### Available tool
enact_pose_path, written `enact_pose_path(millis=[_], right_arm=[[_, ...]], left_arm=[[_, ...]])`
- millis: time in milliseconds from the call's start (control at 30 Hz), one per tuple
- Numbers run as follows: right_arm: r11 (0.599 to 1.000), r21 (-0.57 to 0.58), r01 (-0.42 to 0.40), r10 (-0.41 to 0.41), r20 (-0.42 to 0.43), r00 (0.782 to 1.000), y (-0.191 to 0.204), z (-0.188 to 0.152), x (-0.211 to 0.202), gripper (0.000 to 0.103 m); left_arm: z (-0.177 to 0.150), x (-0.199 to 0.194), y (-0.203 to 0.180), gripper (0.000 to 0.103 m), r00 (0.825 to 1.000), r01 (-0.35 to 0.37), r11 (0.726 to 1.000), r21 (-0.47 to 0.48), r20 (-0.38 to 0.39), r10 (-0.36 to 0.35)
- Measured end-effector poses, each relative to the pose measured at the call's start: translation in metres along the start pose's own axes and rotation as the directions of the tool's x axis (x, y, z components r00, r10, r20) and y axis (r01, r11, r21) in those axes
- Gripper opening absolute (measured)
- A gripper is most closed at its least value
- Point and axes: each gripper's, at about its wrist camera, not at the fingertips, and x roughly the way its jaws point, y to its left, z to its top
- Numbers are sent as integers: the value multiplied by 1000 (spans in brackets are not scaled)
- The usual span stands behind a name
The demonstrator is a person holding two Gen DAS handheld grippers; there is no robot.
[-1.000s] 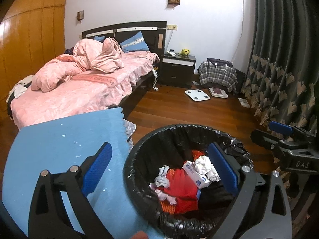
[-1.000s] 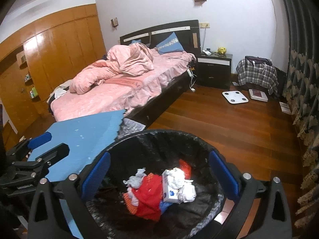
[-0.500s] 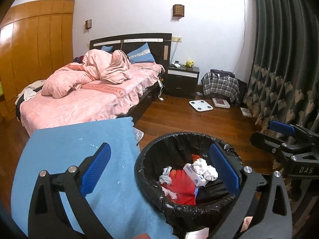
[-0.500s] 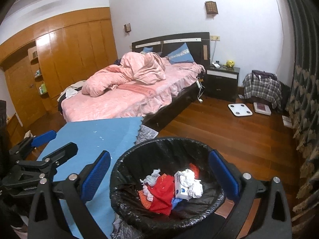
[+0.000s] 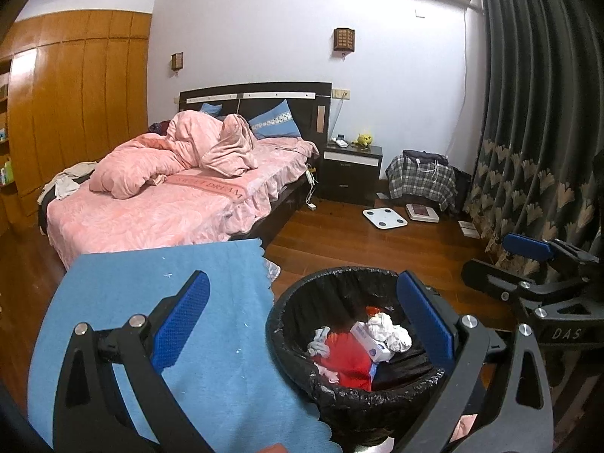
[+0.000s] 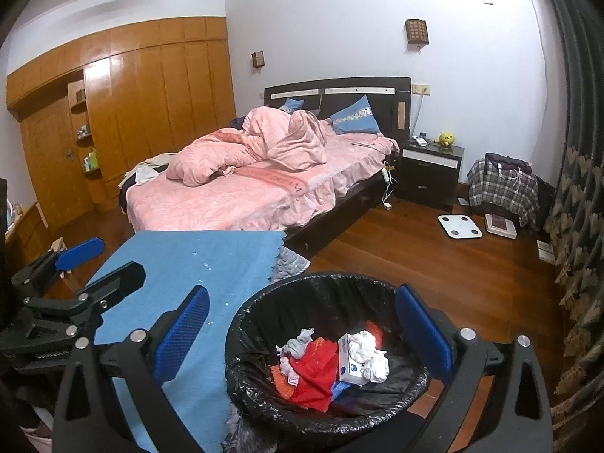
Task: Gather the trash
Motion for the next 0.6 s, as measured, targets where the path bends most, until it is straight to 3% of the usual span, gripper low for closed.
enact_pose_path(millis=[600], right_arm=[[1000, -12, -6, 7, 7, 1000, 7, 0, -2, 97]], left_arm=[[0, -5, 3, 97, 1000, -4, 1000, 2, 4, 4]])
